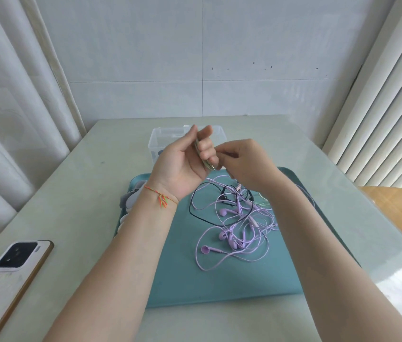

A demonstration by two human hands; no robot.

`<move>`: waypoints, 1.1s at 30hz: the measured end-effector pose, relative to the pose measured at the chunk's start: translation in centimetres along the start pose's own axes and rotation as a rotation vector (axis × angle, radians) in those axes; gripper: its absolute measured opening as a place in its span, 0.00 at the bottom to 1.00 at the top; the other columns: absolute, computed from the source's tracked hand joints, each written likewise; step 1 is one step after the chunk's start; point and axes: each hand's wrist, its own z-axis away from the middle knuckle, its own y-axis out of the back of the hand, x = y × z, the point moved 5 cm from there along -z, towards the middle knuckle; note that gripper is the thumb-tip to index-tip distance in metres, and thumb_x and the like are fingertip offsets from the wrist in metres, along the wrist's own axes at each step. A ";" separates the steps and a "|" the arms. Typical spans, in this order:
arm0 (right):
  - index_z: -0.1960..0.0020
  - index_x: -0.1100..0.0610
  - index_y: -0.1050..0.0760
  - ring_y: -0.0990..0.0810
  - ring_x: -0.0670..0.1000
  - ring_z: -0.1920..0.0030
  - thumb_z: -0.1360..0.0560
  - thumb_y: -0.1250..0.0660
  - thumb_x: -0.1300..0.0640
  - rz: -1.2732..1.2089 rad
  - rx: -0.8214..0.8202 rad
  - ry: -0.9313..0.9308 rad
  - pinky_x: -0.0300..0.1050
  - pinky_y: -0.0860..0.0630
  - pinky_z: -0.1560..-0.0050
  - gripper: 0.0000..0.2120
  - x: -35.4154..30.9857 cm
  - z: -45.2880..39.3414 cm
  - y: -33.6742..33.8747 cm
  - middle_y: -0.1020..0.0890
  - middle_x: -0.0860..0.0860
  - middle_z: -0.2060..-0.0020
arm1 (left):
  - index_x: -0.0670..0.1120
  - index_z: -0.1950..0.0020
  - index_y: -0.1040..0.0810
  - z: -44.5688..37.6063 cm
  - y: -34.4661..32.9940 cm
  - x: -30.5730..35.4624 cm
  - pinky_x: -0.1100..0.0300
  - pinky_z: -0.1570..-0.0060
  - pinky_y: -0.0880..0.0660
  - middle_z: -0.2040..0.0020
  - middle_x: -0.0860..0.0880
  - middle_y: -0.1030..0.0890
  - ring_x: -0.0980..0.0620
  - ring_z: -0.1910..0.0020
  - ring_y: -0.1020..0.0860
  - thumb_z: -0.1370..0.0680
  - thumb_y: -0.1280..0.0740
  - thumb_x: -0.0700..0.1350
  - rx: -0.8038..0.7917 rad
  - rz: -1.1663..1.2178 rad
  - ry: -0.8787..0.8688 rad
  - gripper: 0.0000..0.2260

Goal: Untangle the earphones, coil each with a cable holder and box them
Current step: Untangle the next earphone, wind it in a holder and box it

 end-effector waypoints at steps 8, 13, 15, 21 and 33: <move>0.62 0.62 0.20 0.34 0.44 0.80 0.24 0.34 0.56 0.116 -0.064 -0.032 0.32 0.38 0.77 0.12 0.3 -0.1 -0.6 0.27 0.45 0.80 | 0.41 0.47 0.22 0.1 1.1 0.9 0.55 0.42 0.23 0.49 0.44 0.16 0.44 0.44 0.19 0.16 0.44 0.49 0.136 -0.080 -0.160 0.15; 0.56 0.55 0.17 0.30 0.38 0.77 0.25 0.34 0.56 0.155 -0.110 -0.030 0.29 0.35 0.75 0.08 0.0 0.1 -0.5 0.21 0.46 0.70 | 0.41 0.46 0.22 0.1 1.1 0.8 0.54 0.37 0.27 0.46 0.44 0.17 0.44 0.40 0.21 0.16 0.45 0.49 0.149 -0.153 -0.184 0.15; 0.55 0.55 0.17 0.29 0.39 0.77 0.25 0.34 0.56 0.173 -0.124 -0.027 0.29 0.35 0.75 0.07 0.0 0.1 -0.6 0.20 0.46 0.70 | 0.41 0.46 0.22 0.1 1.2 0.8 0.53 0.35 0.28 0.46 0.44 0.17 0.44 0.40 0.21 0.16 0.45 0.49 0.160 -0.173 -0.188 0.15; 0.60 0.63 0.22 0.33 0.50 0.71 0.26 0.34 0.56 0.246 -0.141 0.022 0.44 0.34 0.68 0.10 -0.6 0.5 -0.8 0.24 0.58 0.70 | 0.39 0.50 0.22 0.1 1.2 0.4 0.61 0.61 0.22 0.57 0.43 0.16 0.49 0.58 0.17 0.16 0.44 0.46 0.218 -0.497 -0.152 0.15; 0.61 0.55 0.21 0.30 0.45 0.72 0.28 0.36 0.59 0.134 -0.146 -0.001 0.39 0.31 0.69 0.06 -1.4 1.0 0.7 0.24 0.44 0.73 | 0.42 0.62 0.23 -0.1 1.4 -0.4 0.64 0.75 0.35 0.75 0.48 0.29 0.52 0.77 0.34 0.17 0.42 0.47 0.286 -1.041 -0.157 0.17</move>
